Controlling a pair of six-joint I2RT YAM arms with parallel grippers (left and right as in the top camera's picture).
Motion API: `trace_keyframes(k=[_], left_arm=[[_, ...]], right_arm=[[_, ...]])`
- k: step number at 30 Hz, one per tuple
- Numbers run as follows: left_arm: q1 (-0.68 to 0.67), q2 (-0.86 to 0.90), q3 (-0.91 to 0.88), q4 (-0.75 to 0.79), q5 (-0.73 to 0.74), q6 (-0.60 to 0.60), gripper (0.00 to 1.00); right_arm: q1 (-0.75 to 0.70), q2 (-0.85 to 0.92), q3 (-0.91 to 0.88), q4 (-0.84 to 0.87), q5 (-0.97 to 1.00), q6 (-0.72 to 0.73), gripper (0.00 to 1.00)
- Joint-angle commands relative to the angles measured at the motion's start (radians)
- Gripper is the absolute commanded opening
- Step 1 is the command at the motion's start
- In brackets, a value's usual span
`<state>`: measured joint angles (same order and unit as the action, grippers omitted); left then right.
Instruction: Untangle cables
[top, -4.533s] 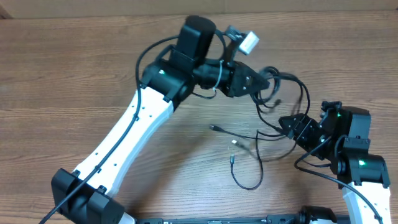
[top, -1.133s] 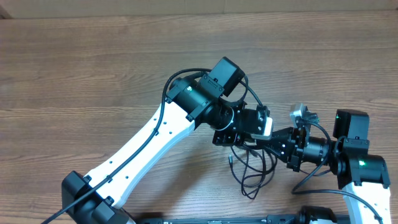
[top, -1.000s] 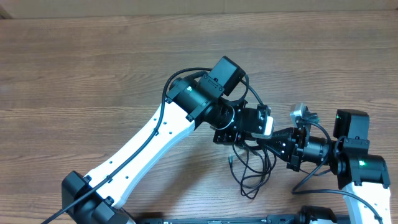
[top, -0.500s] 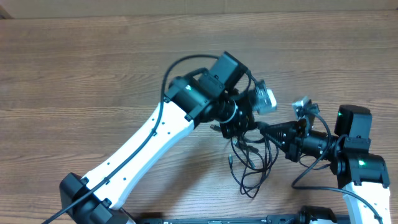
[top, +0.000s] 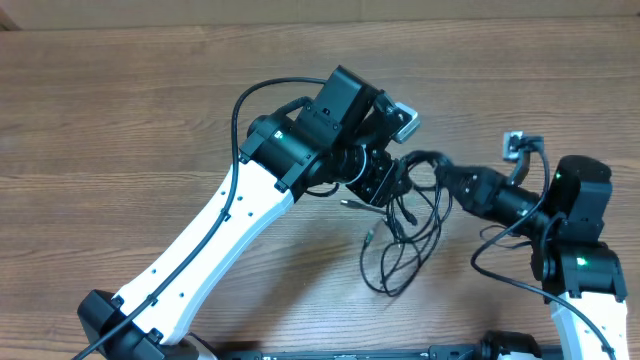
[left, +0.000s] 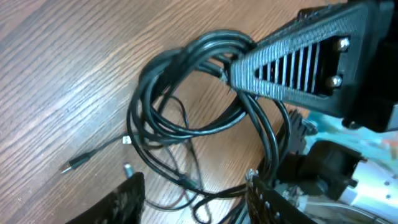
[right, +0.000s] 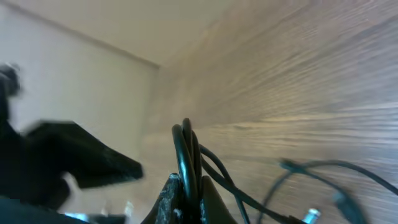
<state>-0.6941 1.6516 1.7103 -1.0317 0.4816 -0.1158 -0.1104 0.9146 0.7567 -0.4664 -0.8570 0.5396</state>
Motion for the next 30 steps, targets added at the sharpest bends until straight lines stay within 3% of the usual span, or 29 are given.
trace_keyframes(k=[1, 6, 9, 15, 16, 17, 20, 26, 30], left_arm=[[-0.006, -0.017, 0.026, 0.040, 0.002, -0.130, 0.52], [-0.006, -0.017, 0.026, 0.119, 0.010, -0.333, 0.57], [-0.006, -0.017, 0.026, 0.146, 0.009, -0.460, 0.70], [0.004, -0.017, 0.026, 0.146, 0.010, -0.666, 0.72], [0.004, -0.017, 0.026, 0.146, 0.010, -0.706, 0.80], [0.004, -0.017, 0.026, 0.145, 0.009, -0.736, 1.00], [0.003, -0.017, 0.026, 0.146, 0.008, -0.771, 0.97], [0.006, -0.017, 0.026, 0.146, -0.003, -0.834, 0.69], [0.006, -0.017, 0.026, 0.146, -0.019, -0.903, 0.61]], right_arm=[[-0.002, -0.002, -0.003, 0.098, -0.037, 0.250, 0.04], [-0.002, -0.002, -0.003, 0.177, -0.038, 0.372, 0.04], [-0.002, -0.002, -0.003, 0.198, -0.037, 0.381, 0.04], [-0.003, -0.002, -0.003, 0.217, -0.012, 0.381, 0.04], [-0.003, -0.002, -0.003, 0.222, -0.006, 0.381, 0.04], [-0.003, -0.002, -0.003, 0.237, -0.007, 0.381, 0.04], [-0.003, -0.002, -0.003, 0.281, -0.008, 0.381, 0.04], [-0.003, -0.002, -0.003, 0.337, -0.008, 0.397, 0.04], [-0.003, -0.002, -0.003, 0.366, -0.032, 0.406, 0.04]])
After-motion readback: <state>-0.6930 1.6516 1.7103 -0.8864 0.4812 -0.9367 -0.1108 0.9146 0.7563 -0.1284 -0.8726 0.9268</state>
